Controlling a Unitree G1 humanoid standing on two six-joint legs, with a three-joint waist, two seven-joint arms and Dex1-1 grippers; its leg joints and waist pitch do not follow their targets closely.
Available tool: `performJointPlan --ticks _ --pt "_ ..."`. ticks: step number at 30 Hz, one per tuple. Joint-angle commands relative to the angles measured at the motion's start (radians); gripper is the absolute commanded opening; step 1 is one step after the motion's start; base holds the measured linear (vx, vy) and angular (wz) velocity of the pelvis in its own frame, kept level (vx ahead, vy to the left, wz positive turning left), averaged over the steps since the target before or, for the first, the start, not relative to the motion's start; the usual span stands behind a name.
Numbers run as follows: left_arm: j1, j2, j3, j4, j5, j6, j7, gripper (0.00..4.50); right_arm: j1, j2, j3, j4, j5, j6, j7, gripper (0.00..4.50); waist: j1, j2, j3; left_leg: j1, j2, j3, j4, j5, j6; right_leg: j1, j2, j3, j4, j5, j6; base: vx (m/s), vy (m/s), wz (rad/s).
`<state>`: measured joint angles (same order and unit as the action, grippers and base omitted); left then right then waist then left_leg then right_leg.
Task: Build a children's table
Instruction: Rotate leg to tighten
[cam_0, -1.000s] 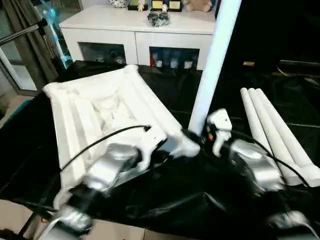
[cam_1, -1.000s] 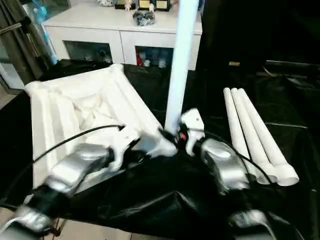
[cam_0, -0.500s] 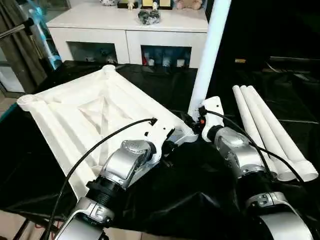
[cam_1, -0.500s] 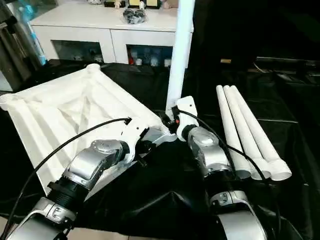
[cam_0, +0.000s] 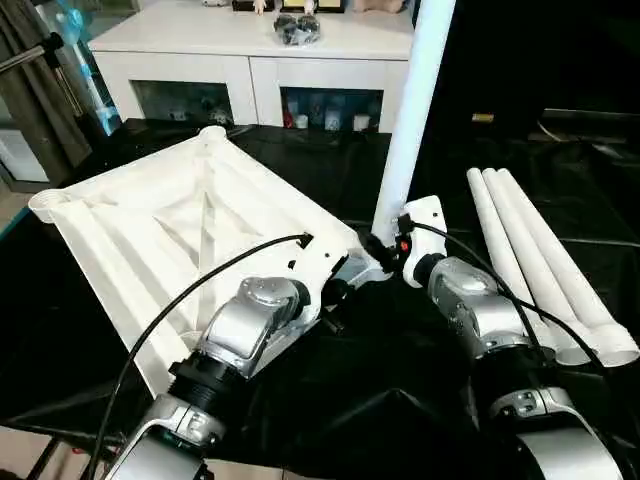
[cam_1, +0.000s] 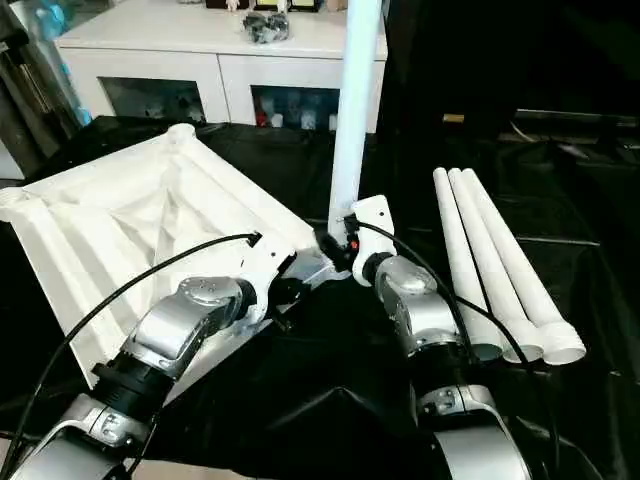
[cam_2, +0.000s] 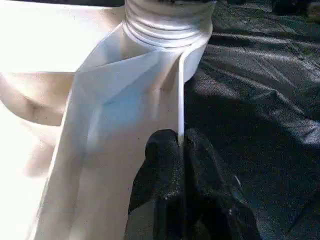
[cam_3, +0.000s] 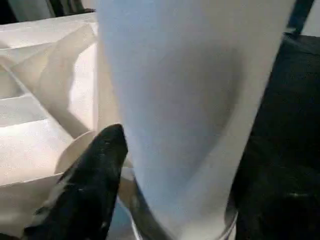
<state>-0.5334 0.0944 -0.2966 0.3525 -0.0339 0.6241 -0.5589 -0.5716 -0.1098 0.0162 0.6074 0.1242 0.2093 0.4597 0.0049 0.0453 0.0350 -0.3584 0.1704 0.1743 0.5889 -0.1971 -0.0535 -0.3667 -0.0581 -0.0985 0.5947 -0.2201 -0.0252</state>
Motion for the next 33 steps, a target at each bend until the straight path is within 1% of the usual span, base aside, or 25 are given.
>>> performJointPlan --ticks 1,3,4,5,6,7,8,9,10,11,12,13,14,15,16,18,21,22,24,25,26,27,28,31,33 --pt "-0.023 -0.011 -0.016 -0.073 -0.017 -0.055 -0.034 0.00 0.048 0.024 0.066 0.021 0.025 0.093 0.084 3.51 0.006 -0.005 -0.035 -0.001 0.071 -0.035 -0.083 -0.282 0.056 0.027 -0.107 0.071 -0.098 -0.314 -0.167 0.000 0.000 0.00" --pt "-0.021 -0.008 -0.018 -0.077 -0.018 -0.055 -0.041 0.00 0.050 0.020 0.067 0.008 0.027 0.098 0.094 3.63 0.006 -0.005 -0.036 -0.004 0.071 -0.033 -0.082 -0.256 0.065 0.030 -0.107 0.072 -0.095 -0.273 -0.179 0.000 0.000 0.00" --pt "-0.012 0.007 -0.025 -0.094 -0.023 -0.061 -0.068 0.00 0.063 -0.006 0.085 -0.049 0.035 0.141 0.145 3.73 0.008 -0.006 -0.036 -0.004 0.069 -0.032 -0.080 -0.242 0.071 0.031 -0.107 0.072 -0.094 -0.266 -0.180 0.000 0.000 0.00" --pt "-0.011 0.008 -0.025 -0.095 -0.024 -0.061 -0.069 0.00 0.064 -0.007 0.086 -0.053 0.036 0.144 0.148 3.73 0.010 -0.007 -0.037 -0.004 0.069 -0.032 -0.080 -0.229 0.076 0.034 -0.106 0.071 -0.094 -0.256 -0.179 0.000 0.000 0.00" --pt "-0.002 0.022 -0.028 -0.109 -0.029 -0.059 -0.092 0.00 0.083 -0.041 0.113 -0.117 0.043 0.185 0.212 3.95 0.012 -0.006 -0.040 -0.004 0.071 -0.030 -0.078 -0.204 0.086 0.033 -0.105 0.072 -0.090 -0.219 -0.185 0.000 0.000 0.00" --pt "0.001 0.026 -0.027 -0.113 -0.032 -0.054 -0.099 0.00 0.092 -0.055 0.126 -0.142 0.045 0.192 0.239 3.95 0.015 -0.007 -0.043 -0.006 0.072 -0.031 -0.075 -0.173 0.095 0.038 -0.104 0.071 -0.083 -0.170 -0.193 0.000 0.000 0.00" --pt "0.006 0.032 -0.026 -0.117 -0.039 -0.055 -0.113 0.00 0.102 -0.081 0.140 -0.174 0.052 0.205 0.280 3.95 0.017 0.000 -0.046 -0.009 0.074 -0.030 -0.072 -0.138 0.107 0.038 -0.104 0.070 -0.077 -0.111 -0.201 0.000 0.000 0.00" --pt "0.009 0.037 -0.025 -0.120 -0.044 -0.057 -0.124 0.00 0.109 -0.098 0.148 -0.196 0.056 0.216 0.307 3.95 0.021 -0.004 -0.050 -0.011 0.072 -0.030 -0.065 -0.095 0.124 0.044 -0.103 0.069 -0.069 -0.042 -0.211 0.000 0.000 0.00" --pt "0.014 0.045 -0.025 -0.125 -0.050 -0.063 -0.141 0.00 0.118 -0.123 0.160 -0.224 0.060 0.227 0.341 3.95 0.023 -0.001 -0.053 -0.011 0.072 -0.029 -0.062 -0.075 0.131 0.043 -0.104 0.070 -0.064 -0.003 -0.220 0.000 0.000 0.00" --pt "0.020 0.056 -0.028 -0.132 -0.057 -0.075 -0.163 0.00 0.127 -0.150 0.170 -0.252 0.061 0.233 0.374 3.95 0.027 -0.001 -0.053 -0.014 0.070 -0.029 -0.060 -0.047 0.150 0.044 -0.102 0.068 -0.059 0.049 -0.230 0.000 0.000 0.00" --pt "0.028 0.067 -0.031 -0.143 -0.065 -0.082 -0.187 0.00 0.136 -0.174 0.178 -0.277 0.065 0.238 0.405 3.95 0.034 -0.003 -0.056 -0.013 0.072 -0.030 -0.056 -0.032 0.166 0.046 -0.104 0.068 -0.054 0.084 -0.232 0.000 0.000 0.00" --pt "0.030 0.071 -0.033 -0.148 -0.068 -0.085 -0.196 0.00 0.138 -0.182 0.180 -0.285 0.067 0.240 0.415 3.95 0.034 -0.003 -0.055 -0.014 0.072 -0.028 -0.056 -0.029 0.174 0.044 -0.104 0.069 -0.053 0.093 -0.236 0.000 0.000 0.00" --pt "0.041 0.090 -0.041 -0.166 -0.078 -0.102 -0.235 0.00 0.147 -0.211 0.186 -0.314 0.074 0.248 0.450 3.95 0.034 -0.003 -0.053 -0.014 0.071 -0.027 -0.056 -0.033 0.179 0.041 -0.104 0.067 -0.056 0.084 -0.237 0.000 0.000 0.00" --pt "0.050 0.105 -0.047 -0.182 -0.087 -0.105 -0.267 0.00 0.155 -0.234 0.190 -0.341 0.081 0.262 0.477 3.95 0.035 -0.003 -0.052 -0.013 0.072 -0.028 -0.057 -0.055 0.177 0.044 -0.103 0.065 -0.058 0.039 -0.235 0.000 0.000 0.00" --pt "0.056 0.120 -0.053 -0.193 -0.091 -0.107 -0.291 0.00 0.161 -0.252 0.194 -0.359 0.085 0.269 0.498 3.95 0.037 -0.003 -0.051 -0.013 0.072 -0.027 -0.058 -0.065 0.174 0.044 -0.103 0.066 -0.060 0.019 -0.232 0.000 0.000 0.00" --pt "0.070 0.150 -0.064 -0.217 -0.104 -0.132 -0.356 0.00 0.173 -0.290 0.207 -0.393 0.087 0.283 0.543 3.95 0.039 -0.001 -0.049 -0.011 0.073 -0.027 -0.060 -0.090 0.157 0.041 -0.102 0.066 -0.066 -0.052 -0.219 0.000 0.000 0.00" --pt "0.077 0.169 -0.067 -0.232 -0.112 -0.138 -0.395 0.00 0.182 -0.315 0.216 -0.417 0.089 0.290 0.573 3.95 0.040 0.000 -0.047 -0.007 0.074 -0.026 -0.061 -0.099 0.144 0.038 -0.100 0.067 -0.067 -0.079 -0.215 0.000 0.000 0.00" --pt "0.085 0.200 -0.073 -0.251 -0.122 -0.134 -0.445 0.00 0.193 -0.341 0.221 -0.445 0.099 0.309 0.605 3.95 0.044 0.001 -0.049 -0.004 0.075 -0.027 -0.060 -0.093 0.137 0.038 -0.100 0.068 -0.066 -0.077 -0.218 0.000 0.000 0.00" --pt "0.086 0.213 -0.077 -0.254 -0.122 -0.136 -0.462 0.00 0.196 -0.350 0.223 -0.455 0.103 0.317 0.618 3.95 0.050 0.001 -0.051 -0.007 0.077 -0.026 -0.058 -0.070 0.143 0.039 -0.101 0.070 -0.059 -0.038 -0.218 0.000 0.000 0.00" --pt "0.086 0.222 -0.077 -0.253 -0.120 -0.141 -0.471 0.00 0.198 -0.359 0.228 -0.464 0.105 0.322 0.628 3.95 0.054 0.002 -0.053 -0.005 0.075 -0.026 -0.056 -0.058 0.148 0.038 -0.100 0.069 -0.058 -0.016 -0.223 0.000 0.000 0.00" --pt "0.086 0.226 -0.077 -0.251 -0.119 -0.144 -0.474 0.00 0.200 -0.364 0.231 -0.469 0.106 0.324 0.633 3.71 0.056 0.002 -0.053 -0.006 0.075 -0.026 -0.055 -0.052 0.148 0.038 -0.099 0.068 -0.055 -0.005 -0.225 0.000 0.000 0.00" --pt "0.085 0.228 -0.075 -0.249 -0.118 -0.147 -0.476 0.00 0.200 -0.369 0.234 -0.473 0.106 0.327 0.637 3.71 0.057 0.001 -0.053 -0.007 0.075 -0.026 -0.055 -0.045 0.151 0.039 -0.100 0.068 -0.053 0.008 -0.228 0.000 0.000 0.00" --pt "0.083 0.233 -0.073 -0.246 -0.118 -0.149 -0.480 0.00 0.202 -0.377 0.240 -0.478 0.104 0.329 0.645 3.71 0.058 0.001 -0.053 -0.008 0.075 -0.027 -0.053 -0.044 0.151 0.039 -0.100 0.068 -0.052 0.008 -0.228 0.000 0.000 0.00" --pt "0.083 0.239 -0.071 -0.244 -0.116 -0.152 -0.489 0.00 0.207 -0.383 0.248 -0.483 0.096 0.328 0.653 3.36 0.060 0.001 -0.053 -0.008 0.073 -0.026 -0.053 -0.051 0.146 0.040 -0.101 0.068 -0.053 -0.008 -0.226 0.000 0.000 0.00" --pt "0.083 0.241 -0.070 -0.246 -0.116 -0.152 -0.496 0.00 0.208 -0.381 0.250 -0.482 0.091 0.328 0.651 3.25 0.060 0.002 -0.052 -0.008 0.072 -0.025 -0.052 -0.064 0.137 0.039 -0.101 0.068 -0.056 -0.036 -0.222 0.000 0.000 0.00"
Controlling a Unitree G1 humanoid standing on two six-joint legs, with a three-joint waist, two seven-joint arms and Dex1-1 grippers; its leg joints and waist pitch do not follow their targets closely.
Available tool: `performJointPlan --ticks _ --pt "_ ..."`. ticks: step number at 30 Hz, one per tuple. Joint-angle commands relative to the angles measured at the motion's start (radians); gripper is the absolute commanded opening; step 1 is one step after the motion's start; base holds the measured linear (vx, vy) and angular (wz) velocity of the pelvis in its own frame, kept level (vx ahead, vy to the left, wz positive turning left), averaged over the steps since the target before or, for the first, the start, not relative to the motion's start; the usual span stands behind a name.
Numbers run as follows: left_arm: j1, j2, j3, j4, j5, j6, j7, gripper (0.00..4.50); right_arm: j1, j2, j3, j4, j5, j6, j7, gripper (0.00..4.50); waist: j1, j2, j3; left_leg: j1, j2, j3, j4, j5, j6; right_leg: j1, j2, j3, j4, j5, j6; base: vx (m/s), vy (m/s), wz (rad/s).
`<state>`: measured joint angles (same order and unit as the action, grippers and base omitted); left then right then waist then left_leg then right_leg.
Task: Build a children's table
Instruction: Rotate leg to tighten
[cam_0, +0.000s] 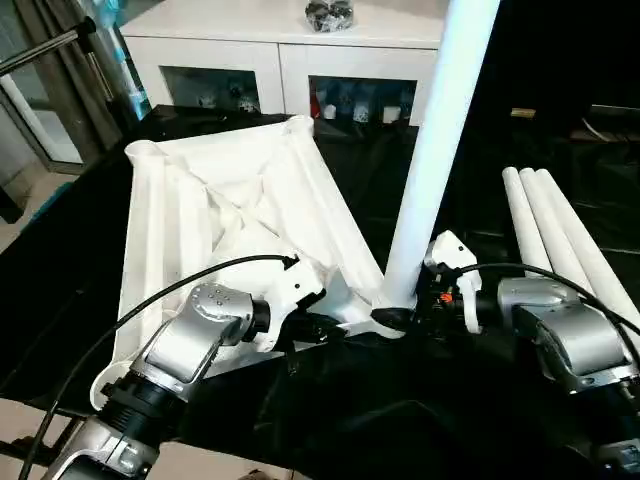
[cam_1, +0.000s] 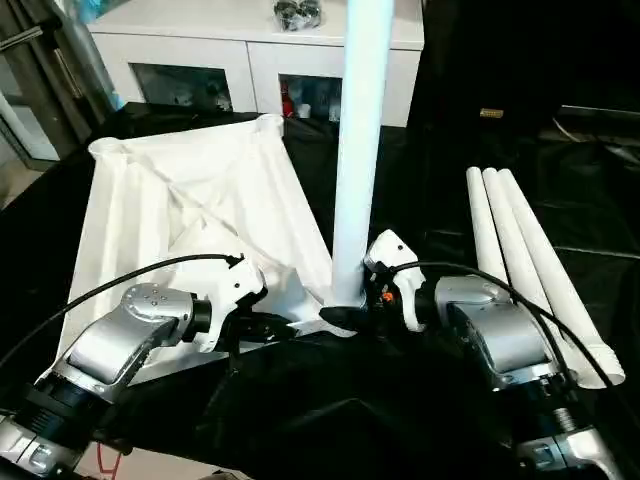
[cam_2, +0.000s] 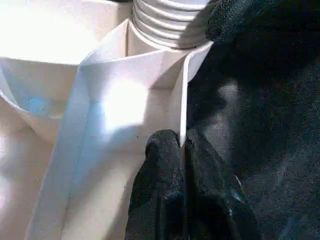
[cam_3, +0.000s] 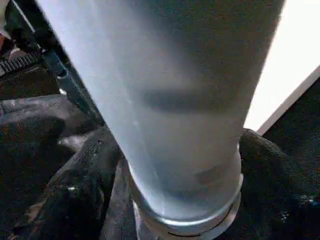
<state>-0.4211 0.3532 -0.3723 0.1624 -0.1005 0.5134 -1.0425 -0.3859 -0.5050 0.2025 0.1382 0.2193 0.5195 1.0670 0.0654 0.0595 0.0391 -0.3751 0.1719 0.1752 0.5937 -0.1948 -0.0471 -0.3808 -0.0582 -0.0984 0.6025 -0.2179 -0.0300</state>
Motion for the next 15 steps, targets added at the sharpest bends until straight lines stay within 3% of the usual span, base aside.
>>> performJointPlan --ticks 1,5,13,15 --pt "-0.028 -0.016 0.006 -0.057 -0.048 -0.041 -0.016 0.00 0.022 0.014 0.065 -0.013 -0.005 0.019 0.044 3.17 -0.001 -0.013 -0.057 0.008 0.071 -0.027 -0.057 -0.065 0.128 0.054 -0.100 0.067 -0.062 -0.041 -0.215 0.000 0.000 0.00" --pt "-0.023 -0.013 0.005 -0.062 -0.047 -0.041 -0.024 0.00 0.025 0.014 0.067 -0.021 0.004 0.027 0.041 2.81 -0.001 -0.013 -0.058 0.008 0.070 -0.027 -0.055 -0.062 0.126 0.054 -0.099 0.067 -0.060 -0.032 -0.216 0.000 0.000 0.00" --pt "-0.014 -0.025 0.010 -0.048 -0.039 -0.040 -0.010 0.00 0.049 0.038 0.066 -0.021 0.007 0.025 0.008 2.75 -0.002 -0.012 -0.056 0.007 0.069 -0.027 -0.055 -0.091 0.114 0.053 -0.098 0.067 -0.064 -0.079 -0.208 0.000 0.000 0.00" --pt "-0.037 -0.090 0.034 0.020 -0.010 -0.033 0.102 0.00 0.044 0.155 0.003 0.083 -0.019 0.000 -0.180 2.74 -0.011 -0.012 -0.049 0.008 0.063 -0.026 -0.057 -0.130 0.087 0.049 -0.099 0.065 -0.076 -0.157 -0.200 0.000 0.000 0.00"
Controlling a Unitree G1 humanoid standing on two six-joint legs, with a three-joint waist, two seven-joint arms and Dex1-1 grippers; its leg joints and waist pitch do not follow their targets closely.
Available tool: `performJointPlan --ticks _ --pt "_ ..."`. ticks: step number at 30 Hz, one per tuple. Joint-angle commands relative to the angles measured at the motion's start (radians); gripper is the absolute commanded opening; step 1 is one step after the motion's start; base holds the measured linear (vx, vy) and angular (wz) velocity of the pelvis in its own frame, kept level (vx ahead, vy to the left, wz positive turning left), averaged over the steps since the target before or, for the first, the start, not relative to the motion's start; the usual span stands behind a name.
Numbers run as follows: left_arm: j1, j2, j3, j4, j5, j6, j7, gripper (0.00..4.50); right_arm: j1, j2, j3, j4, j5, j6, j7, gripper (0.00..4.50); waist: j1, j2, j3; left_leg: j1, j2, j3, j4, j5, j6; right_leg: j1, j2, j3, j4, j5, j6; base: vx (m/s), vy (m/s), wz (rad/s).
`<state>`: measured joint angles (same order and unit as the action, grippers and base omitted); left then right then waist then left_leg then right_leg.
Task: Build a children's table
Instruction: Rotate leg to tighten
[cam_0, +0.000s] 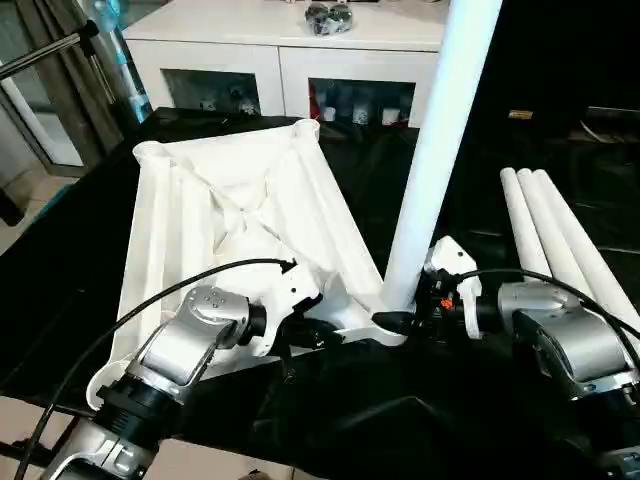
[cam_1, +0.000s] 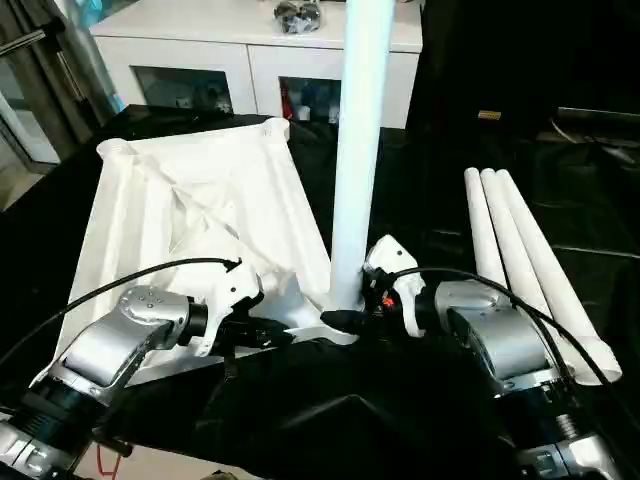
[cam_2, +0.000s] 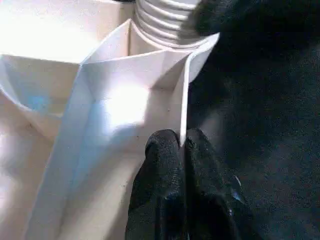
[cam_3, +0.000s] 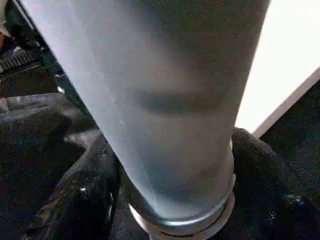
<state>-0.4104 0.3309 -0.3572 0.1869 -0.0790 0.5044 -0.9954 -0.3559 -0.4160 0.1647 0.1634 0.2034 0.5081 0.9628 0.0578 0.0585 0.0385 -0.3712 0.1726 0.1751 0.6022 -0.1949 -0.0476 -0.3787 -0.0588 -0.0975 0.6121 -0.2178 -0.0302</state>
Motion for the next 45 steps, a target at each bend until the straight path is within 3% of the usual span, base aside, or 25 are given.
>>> performJointPlan --ticks 1,2,4,5,6,8,12,14,16,22,23,25,29,30,33,39,43,45 --pt "-0.048 -0.070 0.020 -0.001 -0.030 -0.024 0.059 0.00 0.014 0.071 0.038 0.062 -0.004 0.011 -0.083 2.74 -0.006 -0.016 -0.048 0.006 0.060 -0.026 -0.068 -0.146 0.074 0.050 -0.099 0.064 -0.091 -0.205 -0.185 0.000 0.000 0.00" --pt "-0.048 -0.070 0.020 -0.001 -0.030 -0.024 0.059 0.00 0.014 0.071 0.038 0.062 -0.004 0.011 -0.083 2.74 -0.006 -0.016 -0.048 0.006 0.060 -0.026 -0.068 -0.146 0.074 0.050 -0.099 0.064 -0.091 -0.205 -0.185 0.000 0.000 0.00" --pt "-0.099 -0.176 0.063 0.106 -0.005 -0.011 0.226 0.00 -0.010 0.192 -0.004 0.195 -0.048 -0.024 -0.301 2.74 -0.014 -0.011 -0.042 0.012 0.061 -0.024 -0.071 -0.173 0.062 0.040 -0.095 0.065 -0.100 -0.273 -0.165 0.000 0.000 0.00" --pt "-0.107 -0.192 0.069 0.122 -0.002 -0.009 0.251 0.00 -0.015 0.210 -0.010 0.215 -0.053 -0.027 -0.334 2.74 -0.023 -0.012 -0.035 0.018 0.054 -0.025 -0.072 -0.224 0.040 0.037 -0.097 0.060 -0.113 -0.375 -0.153 0.000 0.000 0.00" --pt "-0.111 -0.198 0.071 0.128 -0.001 -0.009 0.260 0.00 -0.017 0.217 -0.012 0.223 -0.055 -0.029 -0.347 2.74 -0.023 -0.015 -0.041 0.022 0.054 -0.029 -0.071 -0.229 0.027 0.046 -0.102 0.061 -0.114 -0.410 -0.135 0.000 0.000 0.00" --pt "-0.128 -0.227 0.079 0.159 0.007 -0.014 0.305 0.00 -0.033 0.255 -0.025 0.265 -0.066 -0.035 -0.419 2.74 -0.028 -0.011 -0.037 0.020 0.055 -0.029 -0.075 -0.237 0.034 0.040 -0.099 0.064 -0.117 -0.404 -0.129 0.000 0.000 0.00" --pt "-0.149 -0.263 0.078 0.191 0.020 -0.031 0.349 0.00 -0.062 0.307 -0.031 0.322 -0.084 -0.055 -0.503 2.74 -0.031 -0.011 -0.039 0.018 0.054 -0.032 -0.077 -0.247 0.034 0.042 -0.100 0.063 -0.117 -0.416 -0.115 0.000 0.000 0.00" --pt "-0.154 -0.273 0.060 0.191 0.029 -0.049 0.345 0.00 -0.079 0.331 -0.026 0.344 -0.089 -0.082 -0.521 3.30 -0.031 -0.013 -0.040 0.017 0.055 -0.032 -0.077 -0.245 0.038 0.041 -0.102 0.065 -0.118 -0.415 -0.113 0.000 0.000 0.00" --pt "-0.141 -0.264 0.043 0.167 0.032 -0.066 0.311 0.00 -0.089 0.333 -0.037 0.339 -0.083 -0.094 -0.501 3.46 -0.029 -0.012 -0.040 0.017 0.057 -0.032 -0.079 -0.244 0.046 0.040 -0.102 0.066 -0.117 -0.404 -0.114 0.000 0.000 0.00" --pt "-0.108 -0.230 0.025 0.124 0.027 -0.089 0.244 0.00 -0.088 0.297 -0.043 0.309 -0.082 -0.102 -0.435 3.99 -0.028 -0.013 -0.046 0.004 0.062 -0.031 -0.078 -0.176 0.069 0.047 -0.102 0.067 -0.099 -0.267 -0.150 0.000 0.000 0.00" --pt "-0.099 -0.218 0.020 0.116 0.025 -0.094 0.224 0.00 -0.087 0.277 -0.033 0.298 -0.083 -0.103 -0.402 3.99 -0.027 -0.015 -0.046 0.006 0.061 -0.029 -0.076 -0.174 0.072 0.046 -0.102 0.067 -0.101 -0.271 -0.150 0.000 0.000 0.00" --pt "-0.080 -0.194 0.013 0.097 0.010 -0.103 0.178 0.00 -0.072 0.222 0.002 0.254 -0.081 -0.105 -0.308 4.12 -0.020 -0.014 -0.053 0.001 0.064 -0.028 -0.069 -0.113 0.094 0.052 -0.102 0.068 -0.087 -0.165 -0.171 0.000 0.000 0.00" --pt "-0.059 -0.159 0.004 0.070 -0.010 -0.107 0.119 0.00 -0.044 0.144 0.036 0.179 -0.064 -0.119 -0.189 4.12 -0.016 -0.014 -0.058 0.002 0.065 -0.026 -0.063 -0.076 0.120 0.053 -0.102 0.070 -0.075 -0.066 -0.194 0.000 0.000 0.00" --pt "-0.050 -0.139 -0.002 0.057 -0.014 -0.109 0.090 0.00 -0.033 0.112 0.042 0.149 -0.052 -0.129 -0.138 4.12 -0.012 -0.014 -0.058 -0.001 0.065 -0.026 -0.062 -0.066 0.140 0.054 -0.102 0.069 -0.071 -0.027 -0.204 0.000 0.000 0.00" --pt "-0.036 -0.088 -0.020 0.048 -0.008 -0.131 0.022 0.00 -0.010 0.039 0.039 0.077 -0.015 -0.140 -0.003 4.12 -0.008 -0.012 -0.056 -0.001 0.066 -0.026 -0.062 -0.068 0.156 0.051 -0.100 0.067 -0.073 -0.031 -0.205 0.000 0.000 0.00" --pt "-0.028 -0.035 -0.035 0.044 0.000 -0.159 -0.054 0.00 0.014 -0.033 0.042 0.008 0.014 -0.162 0.108 4.12 0.002 -0.013 -0.053 0.004 0.069 -0.025 -0.065 -0.113 0.131 0.048 -0.099 0.068 -0.080 -0.120 -0.194 0.000 0.000 0.00" --pt "-0.022 -0.011 -0.039 0.033 -0.008 -0.166 -0.094 0.00 0.020 -0.050 0.046 -0.001 0.013 -0.170 0.128 4.12 0.002 -0.014 -0.055 0.001 0.067 -0.025 -0.062 -0.094 0.131 0.050 -0.099 0.068 -0.075 -0.088 -0.199 0.000 0.000 0.00" --pt "-0.019 0.002 -0.039 0.032 -0.010 -0.173 -0.118 0.00 0.031 -0.057 0.052 -0.017 0.017 -0.162 0.149 3.79 0.002 -0.013 -0.057 0.002 0.067 -0.025 -0.061 -0.082 0.137 0.050 -0.098 0.067 -0.072 -0.069 -0.204 0.000 0.000 0.00"
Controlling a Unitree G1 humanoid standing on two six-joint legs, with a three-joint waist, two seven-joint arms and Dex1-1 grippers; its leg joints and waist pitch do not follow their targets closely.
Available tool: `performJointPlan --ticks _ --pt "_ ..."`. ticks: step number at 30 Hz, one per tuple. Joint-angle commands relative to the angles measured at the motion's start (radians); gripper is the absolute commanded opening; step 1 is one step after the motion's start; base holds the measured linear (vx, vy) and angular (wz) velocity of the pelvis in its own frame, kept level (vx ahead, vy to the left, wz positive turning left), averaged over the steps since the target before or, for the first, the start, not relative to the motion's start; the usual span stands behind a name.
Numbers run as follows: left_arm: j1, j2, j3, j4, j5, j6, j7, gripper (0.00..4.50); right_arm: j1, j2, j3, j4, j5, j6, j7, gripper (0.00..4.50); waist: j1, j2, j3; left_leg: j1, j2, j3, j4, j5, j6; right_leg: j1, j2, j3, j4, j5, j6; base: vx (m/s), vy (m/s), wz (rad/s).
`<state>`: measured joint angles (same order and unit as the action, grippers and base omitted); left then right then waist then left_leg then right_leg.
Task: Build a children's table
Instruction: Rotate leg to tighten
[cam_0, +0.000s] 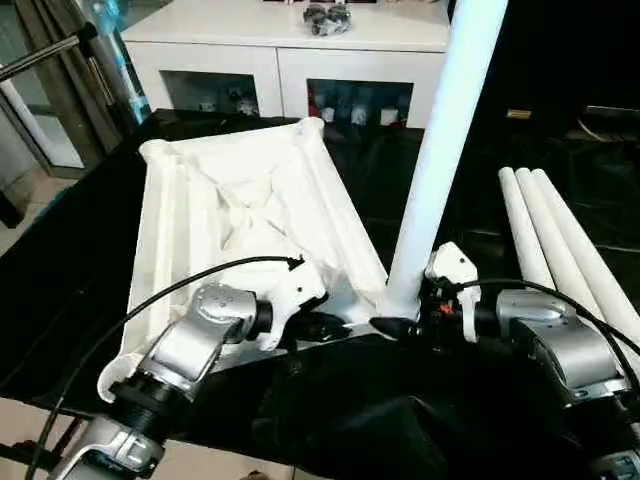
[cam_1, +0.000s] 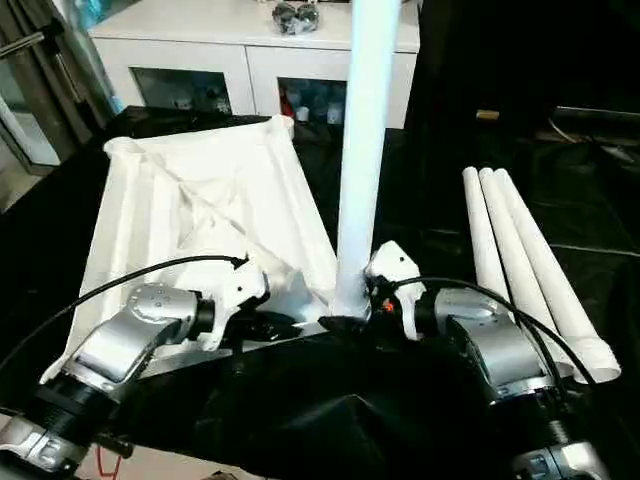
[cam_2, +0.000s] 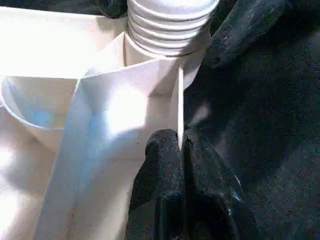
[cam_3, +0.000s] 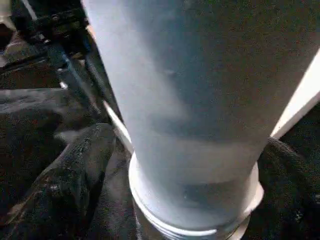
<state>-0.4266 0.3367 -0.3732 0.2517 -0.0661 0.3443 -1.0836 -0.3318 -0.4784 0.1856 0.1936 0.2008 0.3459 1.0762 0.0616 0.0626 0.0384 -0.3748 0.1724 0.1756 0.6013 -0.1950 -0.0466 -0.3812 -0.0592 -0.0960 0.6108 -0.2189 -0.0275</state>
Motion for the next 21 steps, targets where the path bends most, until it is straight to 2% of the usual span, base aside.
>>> performJointPlan --ticks 1,3,4,7,9,11,14,15,18,19,20,21 --pt "-0.002 0.000 -0.023 -0.033 -0.026 -0.015 -0.038 0.00 0.012 0.006 0.035 -0.052 0.022 0.006 0.041 3.76 -0.001 -0.016 -0.058 0.005 0.068 -0.026 -0.060 -0.077 0.137 0.052 -0.098 0.066 -0.070 -0.062 -0.208 0.000 0.000 0.00" --pt "-0.003 0.001 -0.023 -0.031 -0.026 -0.017 -0.040 0.00 0.014 0.006 0.038 -0.054 0.023 0.008 0.043 3.68 0.000 -0.016 -0.058 0.005 0.069 -0.027 -0.060 -0.071 0.141 0.052 -0.097 0.065 -0.067 -0.042 -0.213 0.000 0.000 0.00" --pt "-0.003 0.002 -0.022 -0.029 -0.026 -0.018 -0.041 0.00 0.017 0.009 0.042 -0.057 0.025 0.009 0.043 3.44 0.000 -0.015 -0.058 0.006 0.069 -0.026 -0.059 -0.076 0.142 0.051 -0.098 0.065 -0.068 -0.045 -0.215 0.000 0.000 0.00" --pt "-0.003 0.002 -0.021 -0.026 -0.025 -0.017 -0.042 0.00 0.023 0.016 0.048 -0.056 0.024 0.012 0.039 3.38 0.000 -0.016 -0.057 0.006 0.068 -0.026 -0.060 -0.084 0.136 0.053 -0.098 0.065 -0.071 -0.067 -0.214 0.000 0.000 0.00" --pt "-0.002 0.001 -0.021 -0.025 -0.024 -0.017 -0.041 0.00 0.025 0.019 0.050 -0.056 0.025 0.015 0.036 3.08 0.000 -0.015 -0.057 0.005 0.069 -0.026 -0.060 -0.085 0.133 0.052 -0.097 0.065 -0.069 -0.068 -0.214 0.000 0.000 0.00" --pt "0.000 -0.003 -0.018 -0.022 -0.023 -0.016 -0.036 0.00 0.029 0.024 0.052 -0.055 0.022 0.018 0.030 2.99 0.000 -0.016 -0.058 0.006 0.068 -0.027 -0.059 -0.079 0.132 0.053 -0.097 0.065 -0.068 -0.058 -0.214 0.000 0.000 0.00" --pt "-0.004 -0.022 -0.009 -0.006 -0.013 -0.011 -0.004 0.00 0.034 0.052 0.048 -0.037 -0.002 0.022 -0.024 2.85 0.000 -0.016 -0.059 0.005 0.068 -0.027 -0.058 -0.070 0.135 0.054 -0.097 0.065 -0.066 -0.043 -0.216 0.000 0.000 0.00" --pt "-0.015 -0.048 0.003 0.014 -0.008 0.008 0.040 0.00 0.024 0.096 0.035 0.012 -0.041 0.009 -0.127 2.82 -0.003 -0.016 -0.057 0.005 0.068 -0.026 -0.060 -0.072 0.131 0.051 -0.097 0.065 -0.068 -0.050 -0.216 0.000 0.000 0.00" --pt "-0.030 -0.076 0.015 0.036 0.000 0.030 0.088 0.00 0.008 0.141 0.018 0.066 -0.074 0.007 -0.236 2.79 -0.010 -0.018 -0.052 0.007 0.063 -0.027 -0.064 -0.125 0.093 0.054 -0.099 0.063 -0.081 -0.161 -0.199 0.000 0.000 0.00" --pt "-0.059 -0.123 0.031 0.073 0.016 0.059 0.168 0.00 -0.016 0.204 -0.011 0.140 -0.097 0.015 -0.368 2.78 -0.018 -0.015 -0.044 0.012 0.061 -0.025 -0.069 -0.160 0.077 0.045 -0.096 0.062 -0.091 -0.225 -0.192 0.000 0.000 0.00" --pt "-0.079 -0.150 0.039 0.100 0.027 0.067 0.216 0.00 -0.030 0.236 -0.024 0.174 -0.100 0.027 -0.421 2.78 -0.028 -0.015 -0.040 0.021 0.057 -0.025 -0.069 -0.213 0.052 0.043 -0.097 0.059 -0.102 -0.324 -0.175 0.000 0.000 0.00" --pt "-0.099 -0.177 0.045 0.127 0.036 0.076 0.259 0.00 -0.042 0.267 -0.034 0.203 -0.098 0.038 -0.465 2.78 -0.030 -0.015 -0.040 0.024 0.057 -0.028 -0.070 -0.227 0.043 0.044 -0.099 0.059 -0.107 -0.359 -0.165 0.000 0.000 0.00"
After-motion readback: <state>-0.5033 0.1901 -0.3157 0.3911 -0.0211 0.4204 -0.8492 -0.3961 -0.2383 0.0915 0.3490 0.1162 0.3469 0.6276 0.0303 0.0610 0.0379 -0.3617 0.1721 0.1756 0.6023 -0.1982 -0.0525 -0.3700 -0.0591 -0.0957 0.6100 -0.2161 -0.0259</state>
